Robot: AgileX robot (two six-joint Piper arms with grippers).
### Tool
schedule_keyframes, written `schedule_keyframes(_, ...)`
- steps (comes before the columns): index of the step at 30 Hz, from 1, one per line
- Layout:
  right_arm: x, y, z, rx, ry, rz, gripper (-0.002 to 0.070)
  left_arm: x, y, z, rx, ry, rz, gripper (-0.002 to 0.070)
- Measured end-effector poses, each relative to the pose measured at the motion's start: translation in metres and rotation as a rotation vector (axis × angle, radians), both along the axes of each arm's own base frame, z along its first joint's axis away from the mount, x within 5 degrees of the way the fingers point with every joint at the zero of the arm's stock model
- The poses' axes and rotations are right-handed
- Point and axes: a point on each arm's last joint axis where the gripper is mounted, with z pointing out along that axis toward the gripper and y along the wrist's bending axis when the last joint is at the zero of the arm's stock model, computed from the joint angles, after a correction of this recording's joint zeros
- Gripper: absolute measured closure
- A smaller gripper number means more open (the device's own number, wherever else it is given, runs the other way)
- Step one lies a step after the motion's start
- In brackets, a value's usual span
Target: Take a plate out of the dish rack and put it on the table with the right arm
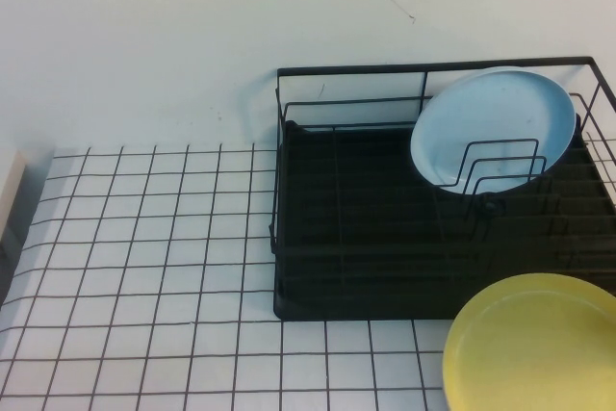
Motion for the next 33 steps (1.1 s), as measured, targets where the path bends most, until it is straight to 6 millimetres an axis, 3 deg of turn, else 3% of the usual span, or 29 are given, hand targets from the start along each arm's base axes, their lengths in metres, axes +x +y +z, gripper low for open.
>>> schedule_keyframes(5,0.001,-0.001,-0.002,-0.009,0.003,0.001,0.0513,0.0,0.0,0.0,-0.002,0.0,0.001,0.0678)
schedule_keyframes(10,0.004,-0.005,0.005,-0.05,0.009,-0.003,0.0465,0.0,0.0,0.0,-0.004,0.0,0.001,0.0678)
schedule_keyframes(15,0.006,-0.008,0.036,-0.085,-0.051,-0.017,0.0464,0.0,0.0,0.0,-0.004,0.0,0.001,0.0678)
schedule_keyframes(18,0.003,-0.008,0.067,-0.092,-0.142,-0.019,0.0507,0.0,0.0,0.0,-0.004,0.0,0.001,0.0678)
schedule_keyframes(22,-0.017,-0.006,0.112,-0.092,-0.362,-0.012,0.0638,0.0,0.0,0.0,-0.004,0.0,0.001,0.0678)
schedule_keyframes(26,-0.046,-0.002,0.152,-0.07,-0.675,-0.026,0.0671,0.0,0.0,0.0,-0.004,0.0,0.001,0.0678)
schedule_keyframes(30,-0.076,-0.003,0.164,-0.073,-0.903,-0.083,0.0677,0.0,0.0,0.0,-0.004,0.0,0.001,0.0678)
schedule_keyframes(33,-0.094,-0.005,0.155,-0.083,-0.985,-0.122,0.0678,0.0,0.0,0.0,-0.004,0.0,0.001,0.0678)
